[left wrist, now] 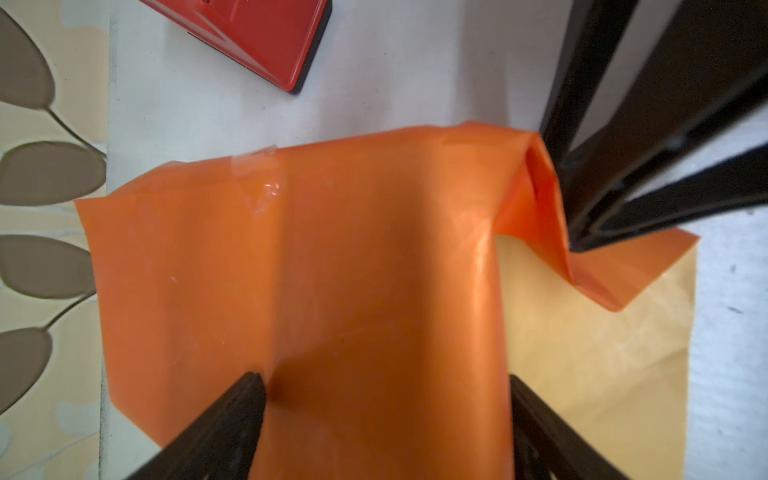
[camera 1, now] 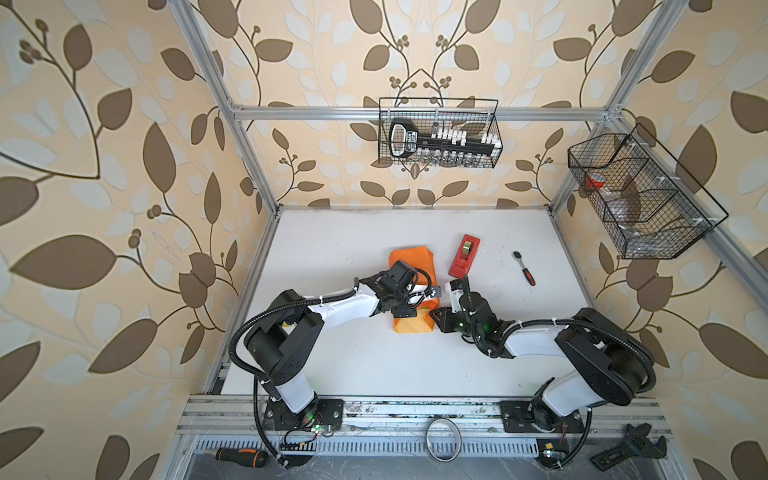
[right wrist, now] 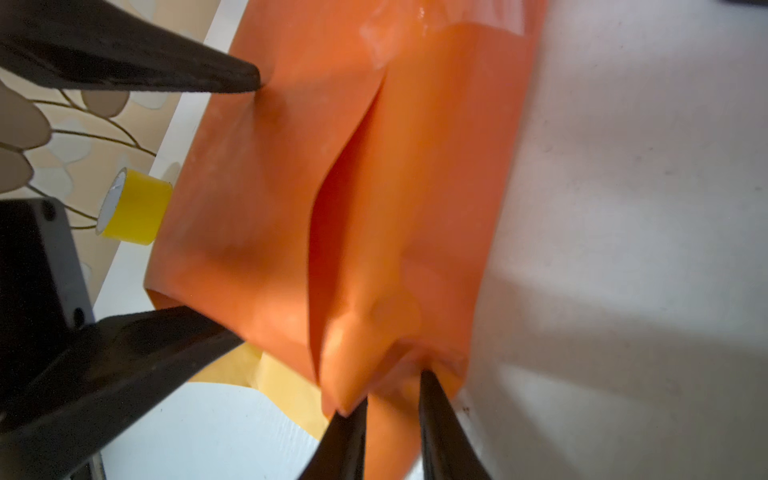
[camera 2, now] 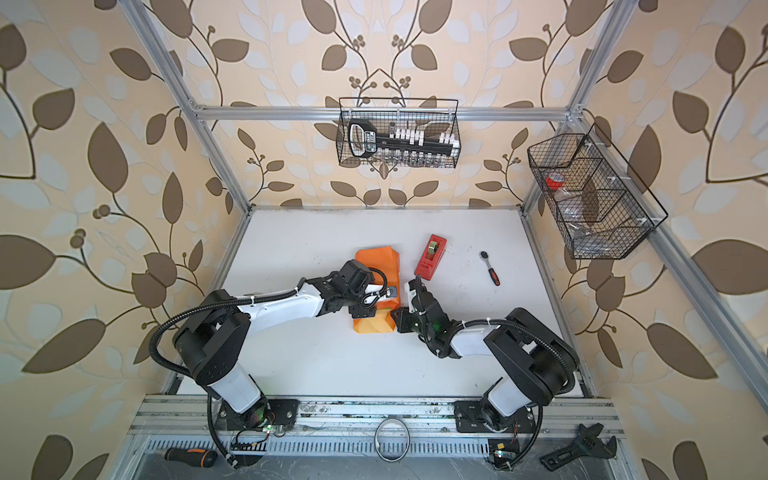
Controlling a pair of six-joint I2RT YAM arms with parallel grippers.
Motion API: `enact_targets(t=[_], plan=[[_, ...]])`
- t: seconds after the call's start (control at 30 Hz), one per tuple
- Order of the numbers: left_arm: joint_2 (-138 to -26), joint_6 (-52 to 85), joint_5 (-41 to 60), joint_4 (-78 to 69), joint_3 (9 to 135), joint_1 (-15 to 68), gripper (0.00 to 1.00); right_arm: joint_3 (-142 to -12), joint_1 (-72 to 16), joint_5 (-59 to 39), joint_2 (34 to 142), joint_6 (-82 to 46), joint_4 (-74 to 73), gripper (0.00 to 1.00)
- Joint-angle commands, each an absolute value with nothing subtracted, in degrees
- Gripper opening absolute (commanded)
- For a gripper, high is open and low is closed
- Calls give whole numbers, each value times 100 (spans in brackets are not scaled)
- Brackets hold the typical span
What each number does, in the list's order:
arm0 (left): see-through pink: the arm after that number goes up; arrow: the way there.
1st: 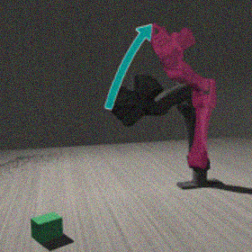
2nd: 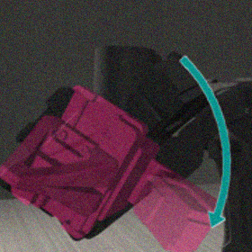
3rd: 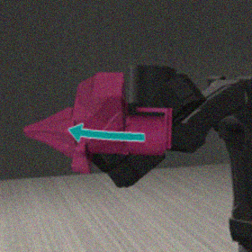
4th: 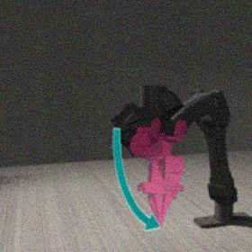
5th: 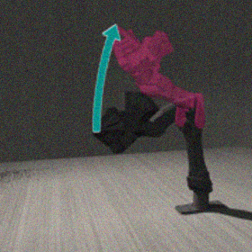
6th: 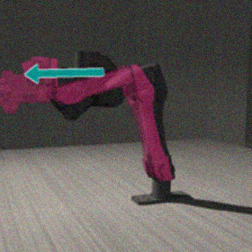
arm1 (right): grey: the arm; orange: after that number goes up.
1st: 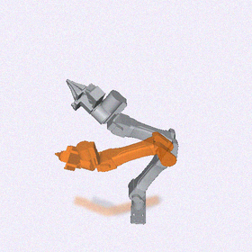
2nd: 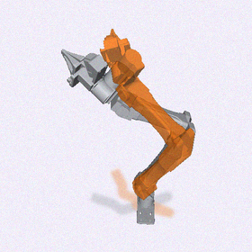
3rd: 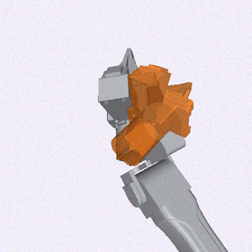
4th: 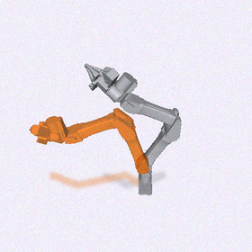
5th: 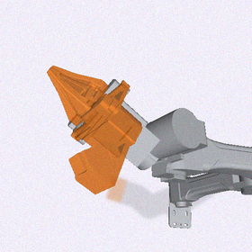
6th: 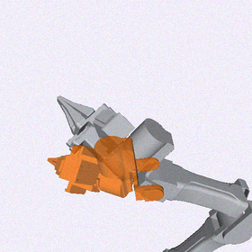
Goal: Wrap the gift box in paper
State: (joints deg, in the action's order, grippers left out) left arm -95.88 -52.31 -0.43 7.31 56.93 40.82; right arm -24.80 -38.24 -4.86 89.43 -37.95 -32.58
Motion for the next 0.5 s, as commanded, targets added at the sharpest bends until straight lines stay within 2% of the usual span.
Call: enact_targets(t=[0.0,0.47], plan=[[-9683,-5531,65,984,5735,4078,88,-2503,-3880,-400,9142,-3944,-3650,23],[-9645,-5484,258,1008,5766,4089,91,-2435,-3946,-87,9448,-4199,-4253,19]])
